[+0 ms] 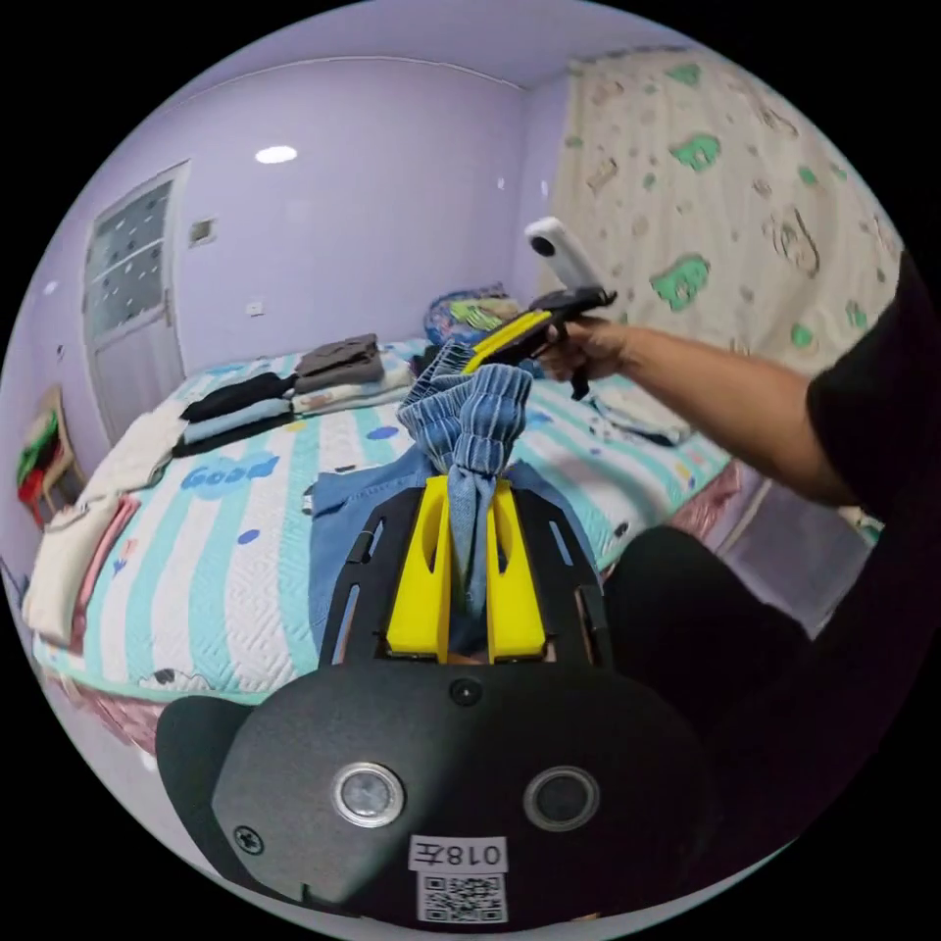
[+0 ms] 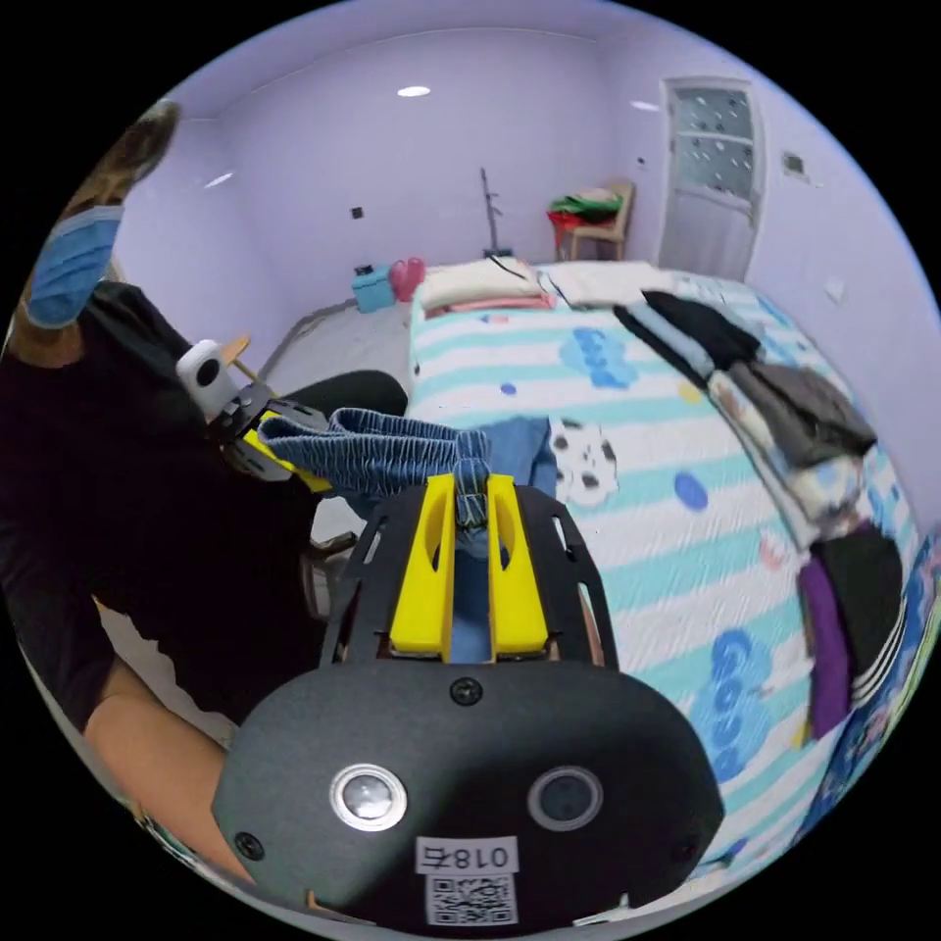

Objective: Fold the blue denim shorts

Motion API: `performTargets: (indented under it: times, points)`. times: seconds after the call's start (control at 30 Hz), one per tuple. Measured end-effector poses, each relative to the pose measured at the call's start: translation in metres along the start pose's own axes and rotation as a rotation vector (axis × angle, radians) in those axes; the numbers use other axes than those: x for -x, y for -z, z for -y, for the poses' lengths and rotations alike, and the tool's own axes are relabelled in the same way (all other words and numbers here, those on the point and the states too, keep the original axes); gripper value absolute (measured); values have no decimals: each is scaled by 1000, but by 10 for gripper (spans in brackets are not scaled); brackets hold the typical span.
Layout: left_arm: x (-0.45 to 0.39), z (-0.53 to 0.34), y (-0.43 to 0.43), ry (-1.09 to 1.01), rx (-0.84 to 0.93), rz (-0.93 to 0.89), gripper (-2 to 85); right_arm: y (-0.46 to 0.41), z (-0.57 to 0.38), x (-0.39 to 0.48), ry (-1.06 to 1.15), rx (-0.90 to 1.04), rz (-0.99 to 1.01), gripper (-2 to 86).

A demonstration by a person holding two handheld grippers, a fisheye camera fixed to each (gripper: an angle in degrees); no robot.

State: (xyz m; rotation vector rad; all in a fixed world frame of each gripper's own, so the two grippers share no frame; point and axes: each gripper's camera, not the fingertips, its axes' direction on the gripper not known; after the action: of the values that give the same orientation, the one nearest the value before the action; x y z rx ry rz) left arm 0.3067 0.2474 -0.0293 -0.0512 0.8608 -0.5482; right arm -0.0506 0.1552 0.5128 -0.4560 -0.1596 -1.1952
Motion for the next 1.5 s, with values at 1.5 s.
performTargets:
  times: [1.5]
  points:
    - [205,-38,-41,617,9,-339,80,-158,-81,234,11,546,-741,77]
